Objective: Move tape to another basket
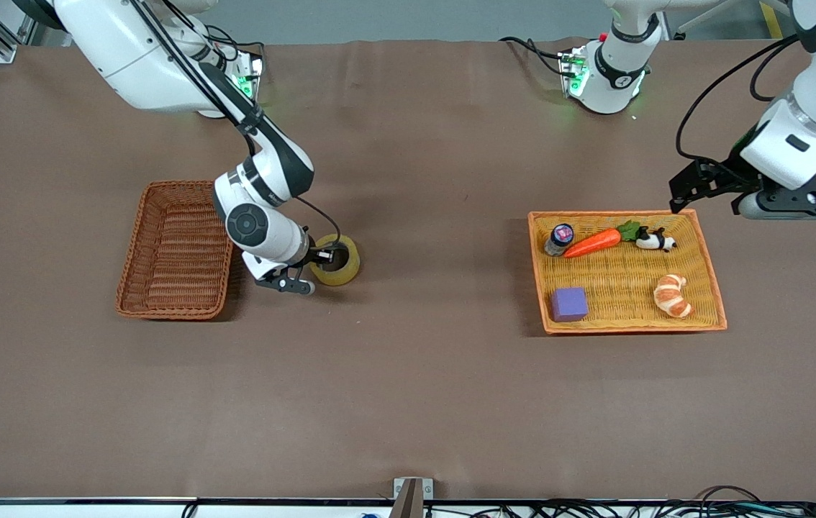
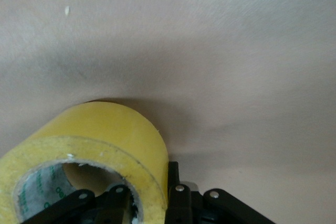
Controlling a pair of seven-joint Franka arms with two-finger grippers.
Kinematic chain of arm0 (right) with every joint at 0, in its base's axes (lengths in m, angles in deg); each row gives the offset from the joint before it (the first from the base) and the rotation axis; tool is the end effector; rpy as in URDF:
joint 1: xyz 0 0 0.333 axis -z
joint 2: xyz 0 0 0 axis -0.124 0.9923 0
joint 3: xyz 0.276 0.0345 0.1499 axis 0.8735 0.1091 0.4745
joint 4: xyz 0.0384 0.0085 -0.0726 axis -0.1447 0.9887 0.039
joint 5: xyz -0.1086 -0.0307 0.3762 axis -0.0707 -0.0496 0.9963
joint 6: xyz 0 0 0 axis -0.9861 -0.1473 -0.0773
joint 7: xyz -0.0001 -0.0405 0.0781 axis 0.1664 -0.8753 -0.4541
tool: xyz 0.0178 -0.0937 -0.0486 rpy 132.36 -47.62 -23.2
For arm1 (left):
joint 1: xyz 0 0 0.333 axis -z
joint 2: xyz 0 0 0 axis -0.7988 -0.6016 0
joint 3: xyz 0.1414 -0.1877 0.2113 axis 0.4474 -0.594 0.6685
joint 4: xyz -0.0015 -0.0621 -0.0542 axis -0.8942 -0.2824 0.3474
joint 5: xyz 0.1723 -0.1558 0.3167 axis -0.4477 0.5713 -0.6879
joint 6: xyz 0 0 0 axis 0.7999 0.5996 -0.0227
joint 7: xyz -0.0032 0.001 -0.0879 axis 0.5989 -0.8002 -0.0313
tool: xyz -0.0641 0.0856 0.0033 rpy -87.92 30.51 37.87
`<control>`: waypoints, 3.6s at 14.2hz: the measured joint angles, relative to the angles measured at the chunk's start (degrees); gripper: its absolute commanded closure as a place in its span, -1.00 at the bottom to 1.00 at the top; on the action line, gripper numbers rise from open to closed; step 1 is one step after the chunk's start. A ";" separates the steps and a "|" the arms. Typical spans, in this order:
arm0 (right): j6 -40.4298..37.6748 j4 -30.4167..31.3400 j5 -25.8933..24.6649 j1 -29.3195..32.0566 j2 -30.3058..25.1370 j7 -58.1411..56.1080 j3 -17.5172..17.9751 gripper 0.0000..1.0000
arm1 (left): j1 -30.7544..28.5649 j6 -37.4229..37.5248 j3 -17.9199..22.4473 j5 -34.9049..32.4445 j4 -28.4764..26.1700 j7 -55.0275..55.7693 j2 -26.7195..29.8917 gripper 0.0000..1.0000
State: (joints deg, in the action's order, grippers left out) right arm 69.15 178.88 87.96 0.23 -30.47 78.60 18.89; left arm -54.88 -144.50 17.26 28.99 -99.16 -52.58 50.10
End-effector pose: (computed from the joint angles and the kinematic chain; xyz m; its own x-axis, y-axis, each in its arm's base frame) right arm 0.5308 0.2807 0.1990 0.9566 -0.2008 -0.2112 -0.2153 -0.9754 -0.0478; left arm 0.5490 -0.0895 0.5966 0.9981 -0.0032 0.0610 -0.0057 -0.9992 0.0404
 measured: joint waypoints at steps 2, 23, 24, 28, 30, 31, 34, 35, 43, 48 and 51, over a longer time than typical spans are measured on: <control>-5.68 -2.54 -0.79 2.27 -3.28 -1.93 -0.04 0.99 | -0.89 0.10 0.00 0.01 -0.32 -0.01 0.24 -1.00; 0.02 15.45 -0.81 9.91 -14.64 -47.01 -23.88 -1.00 | 0.94 0.36 4.03 0.05 -2.54 0.31 0.31 -1.00; -1.76 13.00 -0.81 9.87 -15.33 -47.01 -23.82 -1.00 | 1.28 0.35 4.05 0.05 -2.68 0.31 0.31 -1.00; -13.09 -0.89 -0.74 9.77 -19.13 -47.02 -23.50 -1.00 | 1.67 0.29 4.17 -0.38 -2.88 0.31 0.30 -1.00; -17.77 -7.48 -0.73 9.65 -20.00 -47.03 -22.73 -1.00 | 1.56 0.28 4.34 -0.39 -2.88 0.31 0.30 -1.00; -20.45 -11.13 -0.73 9.50 -20.11 -47.01 -22.33 -1.00 | 1.55 0.28 4.41 -0.39 -2.89 0.31 0.30 -1.00; -32.90 -22.31 -0.73 9.34 -20.34 -46.74 -21.97 -1.00 | 1.55 0.28 4.49 -0.39 -2.91 0.31 0.30 -1.00; -37.35 -25.55 -0.73 9.35 -20.55 -45.79 -22.03 -1.00 | 1.58 0.29 4.49 -0.38 -2.94 0.31 0.30 -1.00; -43.01 -28.19 -0.73 9.44 -27.13 -40.72 -22.78 -1.00 | 1.61 0.40 4.49 -0.38 -2.95 0.37 0.30 -1.00; -41.05 -24.80 -0.40 9.43 -28.17 -40.41 -22.74 -1.00 | 1.65 0.41 4.48 -0.38 -2.93 0.43 0.30 -1.00; -40.90 -24.81 -0.24 9.35 -28.39 -40.44 -22.50 -1.00 | 1.52 0.41 4.53 -0.38 -2.93 0.46 0.30 -1.00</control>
State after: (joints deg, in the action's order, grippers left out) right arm 28.24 154.07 87.72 9.58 -58.86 38.16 -3.60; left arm -53.36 -144.09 21.79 28.60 -102.10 -52.12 50.40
